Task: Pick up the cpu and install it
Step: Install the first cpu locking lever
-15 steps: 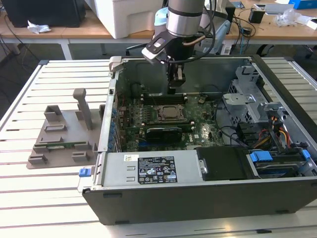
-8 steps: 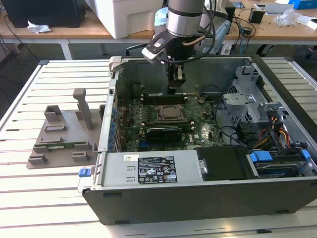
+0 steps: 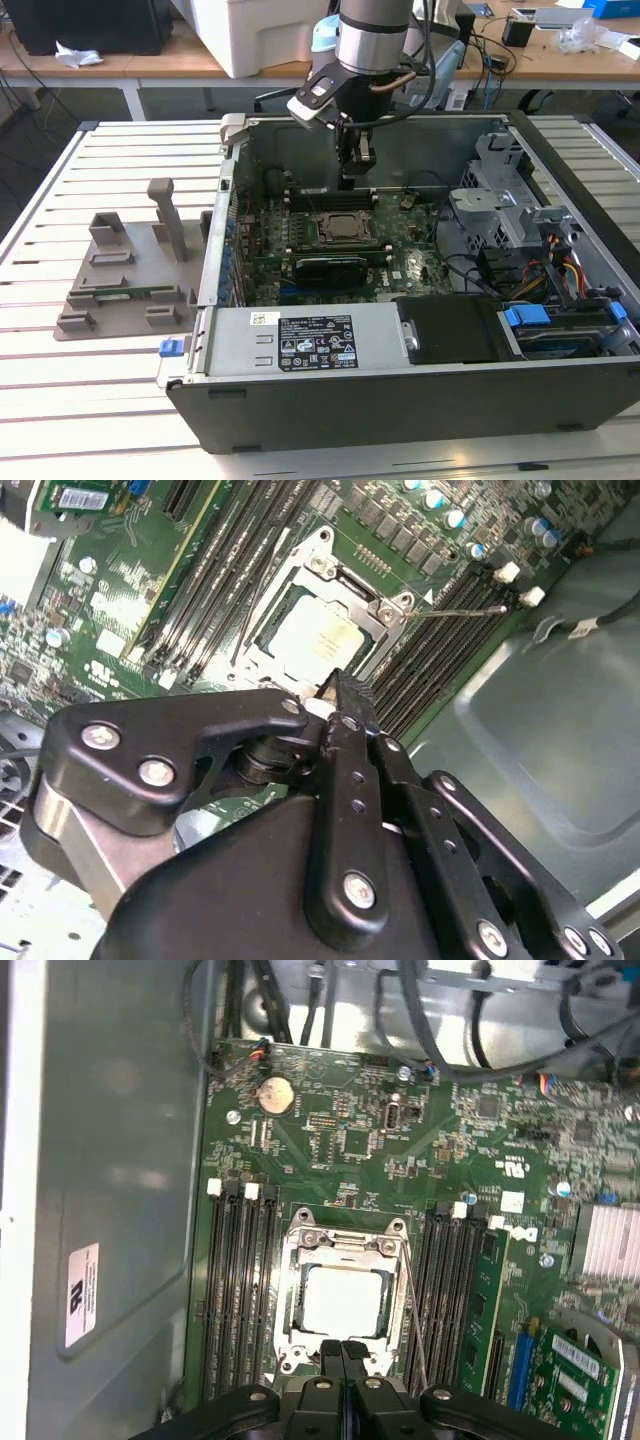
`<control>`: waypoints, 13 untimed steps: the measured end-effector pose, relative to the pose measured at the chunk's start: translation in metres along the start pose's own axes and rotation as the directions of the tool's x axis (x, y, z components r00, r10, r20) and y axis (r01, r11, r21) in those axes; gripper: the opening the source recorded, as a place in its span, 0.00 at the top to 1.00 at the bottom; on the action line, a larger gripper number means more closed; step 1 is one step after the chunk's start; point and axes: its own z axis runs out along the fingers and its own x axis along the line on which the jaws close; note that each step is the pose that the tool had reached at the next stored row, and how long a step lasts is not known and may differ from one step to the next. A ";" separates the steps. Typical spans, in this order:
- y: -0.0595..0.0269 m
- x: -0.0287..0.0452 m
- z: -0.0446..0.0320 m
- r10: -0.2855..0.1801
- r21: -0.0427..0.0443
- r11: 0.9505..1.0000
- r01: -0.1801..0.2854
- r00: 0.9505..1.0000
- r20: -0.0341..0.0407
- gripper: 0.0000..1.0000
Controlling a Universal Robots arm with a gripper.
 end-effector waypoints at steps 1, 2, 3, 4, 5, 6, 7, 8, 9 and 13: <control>0.0000 0.0000 0.0000 -0.018 0.000 1.000 0.018 1.000 0.001 0.89; 0.0000 0.0000 0.0000 -0.037 0.000 0.999 0.037 0.999 0.003 0.89; 0.0000 0.0000 0.0000 -0.055 -0.001 0.998 0.055 0.998 0.004 0.89; 0.0000 0.0000 0.0001 -0.077 -0.001 0.997 0.077 0.997 0.006 0.89; 0.0000 0.0000 0.0000 -0.095 -0.001 0.995 0.095 0.995 0.007 0.89; 0.0000 0.0000 0.0000 -0.126 -0.001 0.992 0.126 0.992 0.010 0.89; 0.0000 0.0000 0.0000 -0.163 0.000 0.987 0.163 0.986 0.012 0.89; 0.0000 0.0000 0.0000 -0.219 0.000 0.976 0.219 0.976 0.017 0.89; 0.0000 0.0000 0.0000 -0.244 0.000 0.970 0.244 0.970 0.019 0.89; 0.0000 0.0000 0.0000 -0.339 0.001 0.941 0.339 0.940 0.026 0.89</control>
